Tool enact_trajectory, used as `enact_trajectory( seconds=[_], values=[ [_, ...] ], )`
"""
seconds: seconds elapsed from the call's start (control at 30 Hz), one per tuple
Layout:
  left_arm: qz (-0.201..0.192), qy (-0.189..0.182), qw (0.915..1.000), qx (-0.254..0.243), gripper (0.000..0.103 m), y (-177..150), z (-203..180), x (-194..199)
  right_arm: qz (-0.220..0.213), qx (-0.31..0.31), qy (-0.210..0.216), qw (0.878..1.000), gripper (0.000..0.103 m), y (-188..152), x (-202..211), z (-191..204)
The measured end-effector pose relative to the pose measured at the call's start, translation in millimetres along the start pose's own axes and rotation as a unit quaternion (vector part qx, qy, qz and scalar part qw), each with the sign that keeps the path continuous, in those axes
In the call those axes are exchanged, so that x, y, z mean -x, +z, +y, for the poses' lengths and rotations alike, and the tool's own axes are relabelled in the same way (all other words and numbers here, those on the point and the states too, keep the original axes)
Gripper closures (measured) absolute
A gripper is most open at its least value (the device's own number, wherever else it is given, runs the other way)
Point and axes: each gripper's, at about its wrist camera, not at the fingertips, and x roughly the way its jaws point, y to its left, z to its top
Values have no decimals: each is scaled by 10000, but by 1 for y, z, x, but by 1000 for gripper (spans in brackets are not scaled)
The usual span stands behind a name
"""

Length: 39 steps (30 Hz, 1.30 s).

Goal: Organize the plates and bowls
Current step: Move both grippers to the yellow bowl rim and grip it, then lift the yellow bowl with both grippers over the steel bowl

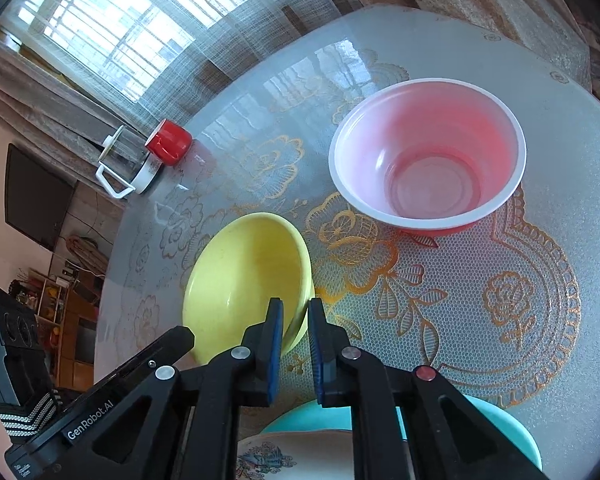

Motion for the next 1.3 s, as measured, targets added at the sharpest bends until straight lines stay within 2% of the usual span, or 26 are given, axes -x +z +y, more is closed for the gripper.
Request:
enact_trajectory(
  seconds=[0.07, 0.17, 0.3, 0.4, 0.47, 0.53, 0.7, 0.8, 0.97, 1.3],
  values=[
    [-105, -92, 9999, -83, 92, -2, -4, 9, -24, 74, 89, 9999, 91, 0, 3, 4],
    [-172, 2, 9998, -123, 92, -2, -7, 15, -51, 259, 28, 9996, 91, -1, 4, 15],
    [-219, 27, 9991, 353, 92, 2, 11, 18, -5, 214, -98, 9997, 91, 0, 1, 11],
    [-155, 24, 9986, 508, 88, 5, 20, 16, -16, 202, -135, 9997, 91, 0, 0, 7],
    [-52, -61, 9984, 564, 79, 6, 23, 12, -8, 173, -126, 9998, 91, 1, -1, 5],
    [35, -57, 9980, 624, 77, 7, 23, 5, 4, 180, -129, 9998, 91, 1, -3, 5],
    [156, -12, 9983, 556, 78, 8, 18, -11, 34, 199, -120, 9997, 91, 1, -5, 3],
    [188, -77, 9984, 525, 89, 5, 14, -16, 41, 225, -108, 9997, 91, 0, -5, 4],
    [-54, 9, 9996, 278, 91, 1, 6, -1, -21, 296, -48, 9995, 91, -4, 2, 9],
    [-420, -64, 9990, 169, 90, -20, 6, 51, -162, 434, 323, 9984, 91, -23, 34, 23]
  ],
)
